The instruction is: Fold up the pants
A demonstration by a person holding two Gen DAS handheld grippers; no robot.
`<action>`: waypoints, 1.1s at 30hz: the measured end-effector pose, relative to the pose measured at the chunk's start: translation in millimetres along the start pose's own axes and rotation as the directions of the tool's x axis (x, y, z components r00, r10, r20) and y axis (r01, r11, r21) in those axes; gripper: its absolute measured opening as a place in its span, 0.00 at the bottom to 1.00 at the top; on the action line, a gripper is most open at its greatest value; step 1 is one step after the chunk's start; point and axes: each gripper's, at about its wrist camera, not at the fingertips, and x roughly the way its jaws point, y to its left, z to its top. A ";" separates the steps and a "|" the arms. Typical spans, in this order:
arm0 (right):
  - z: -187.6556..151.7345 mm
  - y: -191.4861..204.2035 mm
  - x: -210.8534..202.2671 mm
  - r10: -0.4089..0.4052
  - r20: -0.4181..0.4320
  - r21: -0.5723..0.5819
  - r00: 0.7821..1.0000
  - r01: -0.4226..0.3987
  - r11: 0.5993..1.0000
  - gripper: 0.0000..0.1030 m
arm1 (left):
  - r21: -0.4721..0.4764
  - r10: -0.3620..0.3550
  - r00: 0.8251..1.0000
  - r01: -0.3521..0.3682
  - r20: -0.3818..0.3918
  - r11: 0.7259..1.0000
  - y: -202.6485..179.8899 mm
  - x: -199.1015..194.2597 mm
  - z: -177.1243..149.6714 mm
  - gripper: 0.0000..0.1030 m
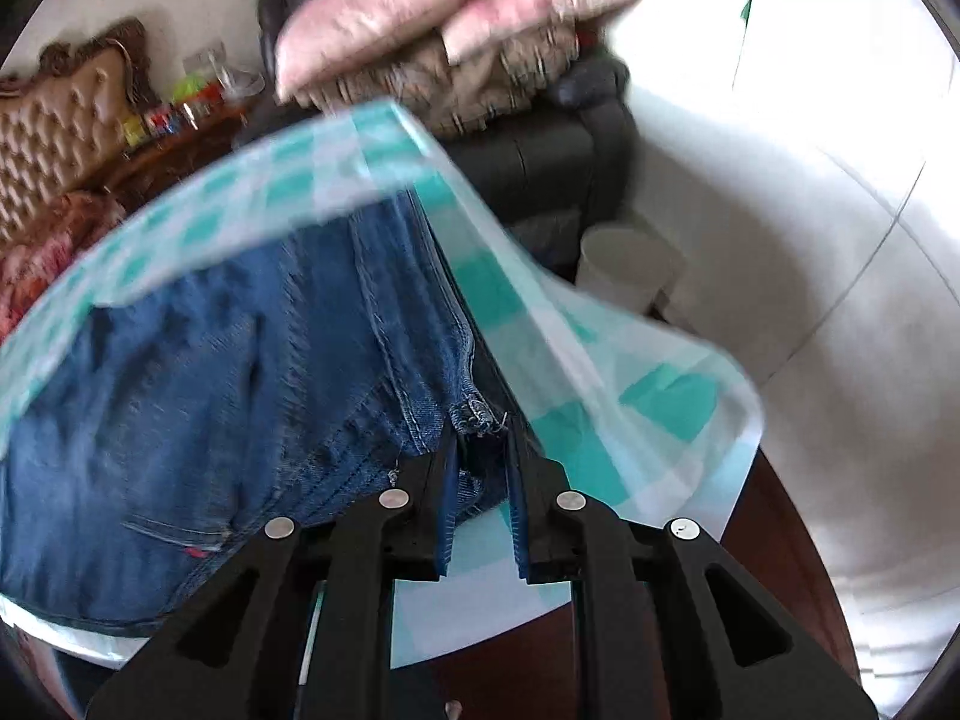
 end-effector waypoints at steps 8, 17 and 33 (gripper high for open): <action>9.7 4.3 -24.6 -0.002 0.059 -0.019 0.998 0.003 1.000 0.14 | 0.027 -0.043 0.998 0.042 0.055 0.999 -7.9 -21.0 -3.0 0.01; 13.9 3.4 -27.0 -0.026 0.053 -0.021 0.998 0.027 0.999 0.13 | 0.041 -0.053 0.998 0.052 0.039 0.998 -2.8 -22.1 -5.7 0.01; 1.9 21.0 6.7 -0.225 0.013 -0.091 0.974 0.225 0.970 0.12 | -0.173 -0.019 0.964 0.068 0.267 0.983 101.2 -65.1 99.8 0.31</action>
